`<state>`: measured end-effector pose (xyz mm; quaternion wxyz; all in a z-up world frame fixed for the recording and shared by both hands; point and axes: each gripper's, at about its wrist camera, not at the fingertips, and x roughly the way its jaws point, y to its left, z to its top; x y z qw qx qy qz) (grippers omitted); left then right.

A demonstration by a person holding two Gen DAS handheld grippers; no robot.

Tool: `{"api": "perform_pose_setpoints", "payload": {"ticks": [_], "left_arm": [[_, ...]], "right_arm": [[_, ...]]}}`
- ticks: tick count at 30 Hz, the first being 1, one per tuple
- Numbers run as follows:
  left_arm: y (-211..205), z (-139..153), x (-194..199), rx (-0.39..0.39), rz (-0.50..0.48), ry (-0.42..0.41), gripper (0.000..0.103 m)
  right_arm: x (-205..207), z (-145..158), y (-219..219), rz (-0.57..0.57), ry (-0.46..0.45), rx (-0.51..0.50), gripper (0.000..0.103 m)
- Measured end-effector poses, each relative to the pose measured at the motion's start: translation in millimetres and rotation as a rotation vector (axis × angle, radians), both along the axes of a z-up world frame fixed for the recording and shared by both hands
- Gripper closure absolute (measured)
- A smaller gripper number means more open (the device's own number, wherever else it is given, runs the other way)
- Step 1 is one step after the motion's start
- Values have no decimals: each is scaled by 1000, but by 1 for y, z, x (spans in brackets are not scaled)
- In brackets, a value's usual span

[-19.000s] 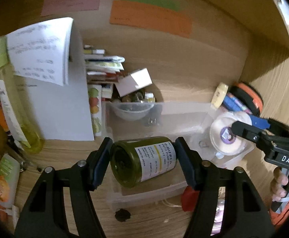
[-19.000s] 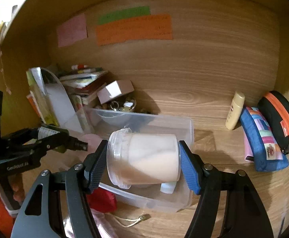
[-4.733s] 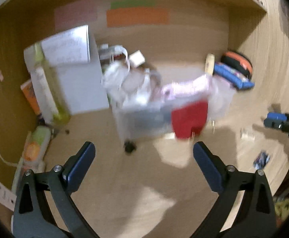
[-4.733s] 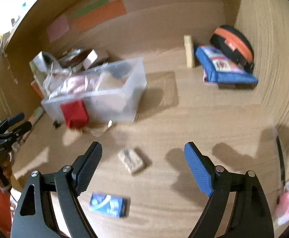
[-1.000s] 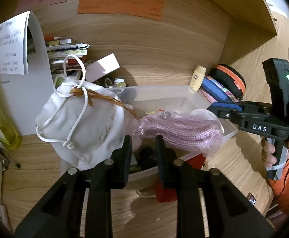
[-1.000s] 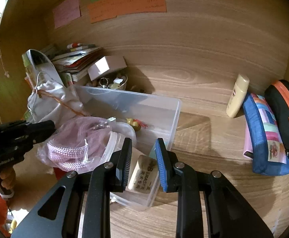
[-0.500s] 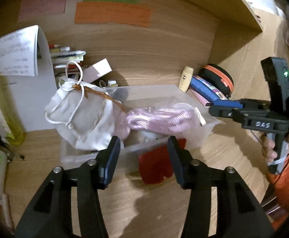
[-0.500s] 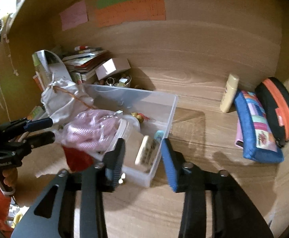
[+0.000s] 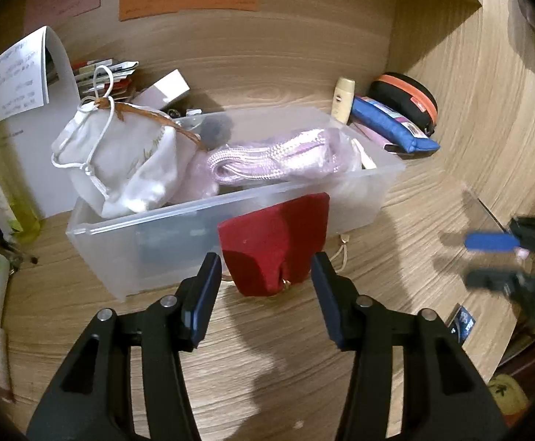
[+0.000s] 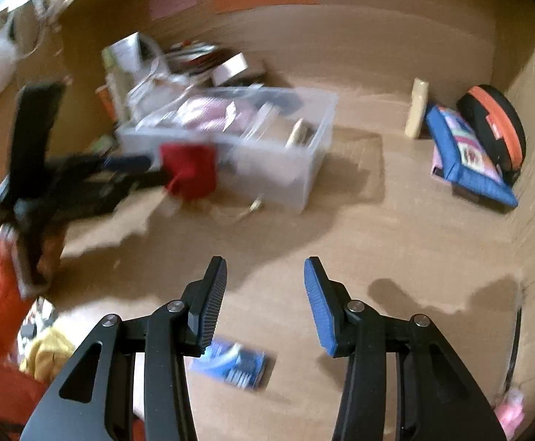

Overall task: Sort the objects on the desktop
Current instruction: 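Grasp red velvet pouch with left gripper while right gripper grasps blue Max card pack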

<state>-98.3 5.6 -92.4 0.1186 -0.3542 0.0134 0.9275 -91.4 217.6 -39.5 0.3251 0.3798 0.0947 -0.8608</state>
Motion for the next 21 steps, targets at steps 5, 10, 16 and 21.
{"api": "perform_pose_setpoints", "payload": {"ticks": [5, 10, 16, 21], "left_arm": [[-1, -10, -3, 30, 41, -39, 41], [5, -19, -12, 83, 52, -102, 30], [16, -27, -25, 111, 100, -146, 17], [22, -29, -32, 108, 143, -161, 14]], "right_arm": [[27, -11, 9, 24, -5, 18, 47], [35, -24, 10, 38, -46, 27, 47], [42, -36, 0, 42, -62, 46, 47], [48, -42, -13, 21, -11, 94, 47]]}}
